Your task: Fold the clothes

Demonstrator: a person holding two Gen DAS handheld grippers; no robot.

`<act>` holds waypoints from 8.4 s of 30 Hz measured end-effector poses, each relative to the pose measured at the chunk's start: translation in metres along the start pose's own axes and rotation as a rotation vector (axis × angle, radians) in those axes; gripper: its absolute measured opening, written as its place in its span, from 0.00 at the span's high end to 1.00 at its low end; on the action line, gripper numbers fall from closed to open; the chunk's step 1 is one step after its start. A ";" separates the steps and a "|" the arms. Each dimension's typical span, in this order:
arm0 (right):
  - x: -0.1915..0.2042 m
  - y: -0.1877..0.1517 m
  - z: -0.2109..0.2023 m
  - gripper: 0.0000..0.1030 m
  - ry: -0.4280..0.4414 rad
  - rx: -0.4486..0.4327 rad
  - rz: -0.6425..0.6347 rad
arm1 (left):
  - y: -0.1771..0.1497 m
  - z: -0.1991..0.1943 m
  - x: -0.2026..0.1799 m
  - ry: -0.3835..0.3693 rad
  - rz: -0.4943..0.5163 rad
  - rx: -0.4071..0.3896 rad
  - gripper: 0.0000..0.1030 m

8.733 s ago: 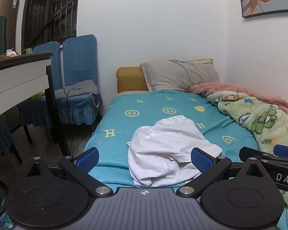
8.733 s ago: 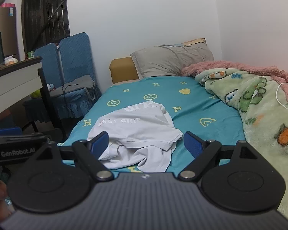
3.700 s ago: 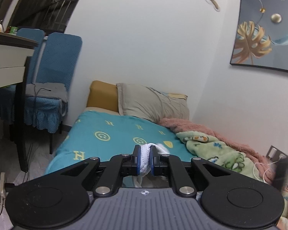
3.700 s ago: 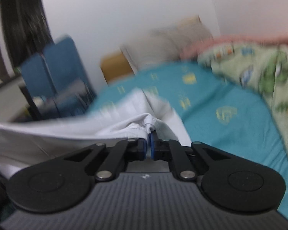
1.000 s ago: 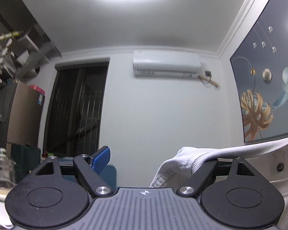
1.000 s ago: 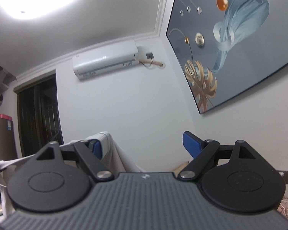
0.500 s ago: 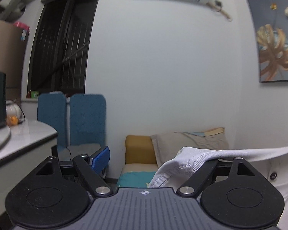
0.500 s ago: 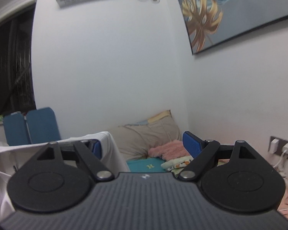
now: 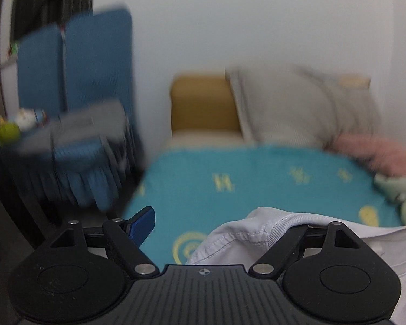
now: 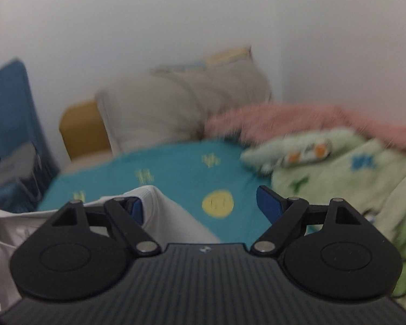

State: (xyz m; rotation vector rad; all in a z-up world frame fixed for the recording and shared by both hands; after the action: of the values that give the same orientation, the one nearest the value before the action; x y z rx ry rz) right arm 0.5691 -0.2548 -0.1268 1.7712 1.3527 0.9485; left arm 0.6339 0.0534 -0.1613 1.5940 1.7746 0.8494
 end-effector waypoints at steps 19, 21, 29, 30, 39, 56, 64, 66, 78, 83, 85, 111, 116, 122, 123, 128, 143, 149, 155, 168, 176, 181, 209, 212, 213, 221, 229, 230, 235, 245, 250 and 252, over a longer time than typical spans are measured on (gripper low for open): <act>0.034 -0.065 -0.050 0.19 0.258 0.213 0.041 | -0.094 -0.047 0.017 -0.230 0.004 0.117 0.02; 0.026 -0.066 -0.088 0.19 0.249 0.173 0.055 | -0.104 -0.088 0.024 -0.221 0.000 0.092 0.02; -0.001 -0.080 -0.241 0.19 0.236 0.067 0.079 | -0.145 -0.253 0.054 -0.187 -0.017 -0.011 0.02; -0.003 -0.082 -0.259 0.19 0.232 0.056 0.078 | -0.151 -0.274 0.058 -0.183 -0.019 -0.023 0.02; -0.008 -0.117 -0.355 0.19 0.228 0.028 0.043 | -0.186 -0.388 0.090 -0.160 -0.082 -0.048 0.02; -0.010 -0.174 -0.325 0.19 0.281 0.068 0.120 | -0.204 -0.266 0.125 0.018 -0.159 0.048 0.12; -0.001 -0.189 -0.294 0.19 0.278 0.124 0.118 | -0.203 -0.223 0.138 0.089 -0.166 0.062 0.15; 0.001 -0.193 -0.289 0.19 0.281 0.144 0.121 | -0.201 -0.212 0.139 0.096 -0.173 0.068 0.16; 0.014 -0.219 -0.269 0.19 0.285 0.234 0.078 | -0.202 -0.148 0.157 0.148 -0.209 0.092 0.20; 0.018 -0.231 -0.258 0.19 0.274 0.267 0.042 | -0.197 -0.131 0.168 0.109 -0.301 0.070 0.23; 0.020 -0.236 -0.252 0.19 0.271 0.284 0.034 | -0.193 -0.129 0.167 0.106 -0.305 0.055 0.30; 0.001 -0.216 -0.215 0.19 0.189 0.204 0.036 | -0.082 -0.091 0.217 0.249 -0.081 0.072 0.61; 0.002 -0.206 -0.220 0.19 0.203 0.170 0.039 | -0.118 -0.149 0.195 0.141 -0.065 0.080 0.40; -0.008 -0.187 -0.235 0.19 0.229 0.116 0.073 | -0.168 -0.266 0.144 0.005 -0.061 0.057 0.28; -0.014 -0.183 -0.235 0.19 0.234 0.111 0.097 | -0.175 -0.283 0.132 -0.018 -0.049 0.056 0.28; -0.070 -0.163 -0.210 0.35 0.202 0.118 0.256 | -0.195 -0.361 0.066 -0.117 0.060 0.007 0.25; -0.158 -0.179 -0.067 0.49 0.227 0.207 0.446 | -0.257 -0.322 -0.001 -0.289 -0.013 0.089 0.26; -0.134 -0.183 -0.036 0.54 0.273 0.228 0.350 | -0.270 -0.306 -0.010 -0.324 0.003 0.129 0.26; -0.122 -0.182 -0.027 0.95 0.297 0.248 0.314 | -0.263 -0.308 -0.005 -0.339 -0.045 0.125 0.27; -0.171 -0.065 -0.038 0.94 -0.080 0.070 0.143 | -0.254 -0.307 0.005 -0.311 -0.075 0.111 0.30; -0.206 -0.054 -0.026 0.70 -0.128 -0.004 0.149 | -0.255 -0.291 0.004 -0.297 -0.065 0.131 0.30; -0.200 -0.086 -0.055 0.21 -0.013 0.002 0.338 | -0.252 -0.293 0.004 -0.289 -0.054 0.112 0.30; -0.156 -0.157 0.002 0.24 0.226 -0.120 0.956 | -0.263 -0.281 0.000 -0.309 -0.089 0.167 0.30; -0.161 -0.150 0.019 0.66 0.112 -0.009 0.847 | -0.259 -0.279 0.001 -0.312 -0.104 0.166 0.30; -0.161 -0.148 0.024 0.79 0.064 0.051 0.787 | -0.257 -0.280 0.001 -0.313 -0.110 0.161 0.30; -0.143 -0.075 -0.025 0.91 -0.076 -0.031 0.471 | -0.228 -0.294 0.018 -0.271 -0.104 0.080 0.30; -0.034 -0.020 -0.090 0.92 -0.174 -0.156 0.028 | -0.206 -0.314 0.063 -0.220 -0.149 0.019 0.29; -0.011 -0.021 -0.092 0.92 -0.180 -0.162 -0.031 | -0.204 -0.315 0.071 -0.210 -0.166 0.016 0.29; 0.098 -0.064 -0.074 0.92 -0.159 -0.130 -0.297 | -0.195 -0.313 0.119 -0.161 -0.268 0.017 0.29; 0.211 -0.156 -0.024 0.90 -0.067 -0.001 -0.459 | -0.196 -0.278 0.158 -0.069 -0.307 0.052 0.29; 0.202 -0.160 -0.019 0.84 0.032 0.078 -0.363 | -0.203 -0.266 0.149 -0.087 -0.292 0.078 0.29; 0.195 -0.160 -0.025 0.55 0.103 0.136 -0.288 | -0.206 -0.265 0.142 -0.099 -0.272 0.088 0.29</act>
State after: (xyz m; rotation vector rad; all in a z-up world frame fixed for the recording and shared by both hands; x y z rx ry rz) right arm 0.5103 -0.0298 -0.2271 1.5854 1.7196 0.8145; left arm 0.2857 0.1612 -0.1633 1.3801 1.9243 0.5623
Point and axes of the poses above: each gripper's, at about its wrist camera, not at the fingertips, and z roughly the way its jaws point, x to its left, y to its top, the point moved 9 cm from there along z, roughly the way its jaws point
